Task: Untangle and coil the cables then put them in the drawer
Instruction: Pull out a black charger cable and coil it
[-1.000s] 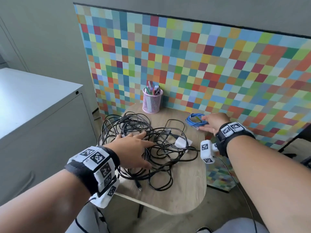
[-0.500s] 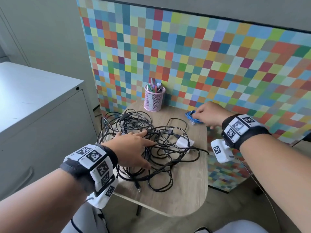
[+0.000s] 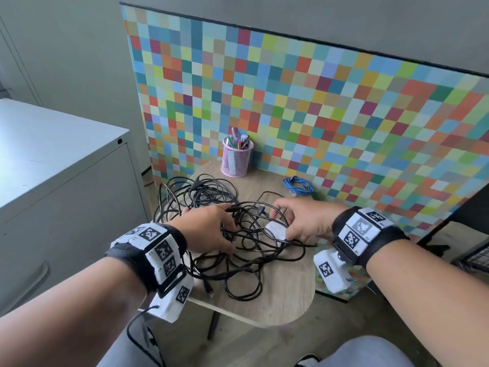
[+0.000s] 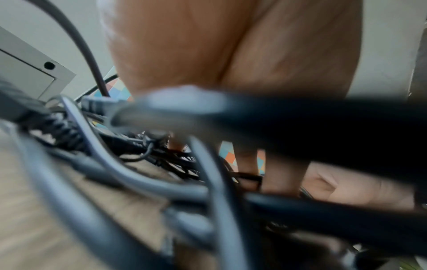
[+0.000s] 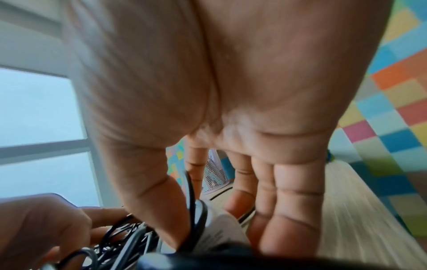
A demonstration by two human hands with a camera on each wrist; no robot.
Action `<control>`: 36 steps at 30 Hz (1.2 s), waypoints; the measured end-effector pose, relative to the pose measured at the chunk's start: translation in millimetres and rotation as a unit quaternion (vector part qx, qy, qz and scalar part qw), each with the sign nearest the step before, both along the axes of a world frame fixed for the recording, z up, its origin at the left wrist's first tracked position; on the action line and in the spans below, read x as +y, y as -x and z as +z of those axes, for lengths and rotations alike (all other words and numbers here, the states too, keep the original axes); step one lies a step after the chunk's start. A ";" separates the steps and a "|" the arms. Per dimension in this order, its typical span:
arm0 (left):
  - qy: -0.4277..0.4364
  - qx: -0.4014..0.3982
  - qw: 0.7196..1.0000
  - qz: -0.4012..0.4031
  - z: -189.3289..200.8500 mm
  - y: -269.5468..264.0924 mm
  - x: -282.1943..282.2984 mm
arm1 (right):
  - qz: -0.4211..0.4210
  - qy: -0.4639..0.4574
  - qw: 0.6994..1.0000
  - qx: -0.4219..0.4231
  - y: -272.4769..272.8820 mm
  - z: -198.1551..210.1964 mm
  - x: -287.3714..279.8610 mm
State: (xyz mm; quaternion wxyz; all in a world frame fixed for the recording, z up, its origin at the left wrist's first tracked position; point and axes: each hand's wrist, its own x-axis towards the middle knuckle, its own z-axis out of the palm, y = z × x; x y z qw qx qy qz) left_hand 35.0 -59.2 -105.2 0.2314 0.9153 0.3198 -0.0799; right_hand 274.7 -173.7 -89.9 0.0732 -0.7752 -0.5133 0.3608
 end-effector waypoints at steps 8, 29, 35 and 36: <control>0.003 -0.042 0.999 0.008 3.5 0.6 -8.1 | -0.036 0.007 0.996 0.079 1.9 -17.6 -12.5; 0.042 -0.311 0.934 0.171 -7.9 4.1 -9.4 | -0.334 -0.434 0.802 0.238 -12.4 56.7 -31.4; 0.069 -0.247 0.958 0.124 -0.8 3.9 -16.8 | -0.198 -0.544 0.785 0.220 4.2 117.9 -44.1; 0.048 -0.249 0.960 0.122 3.0 2.5 -17.0 | -0.171 -0.552 0.784 0.227 11.2 125.5 -46.9</control>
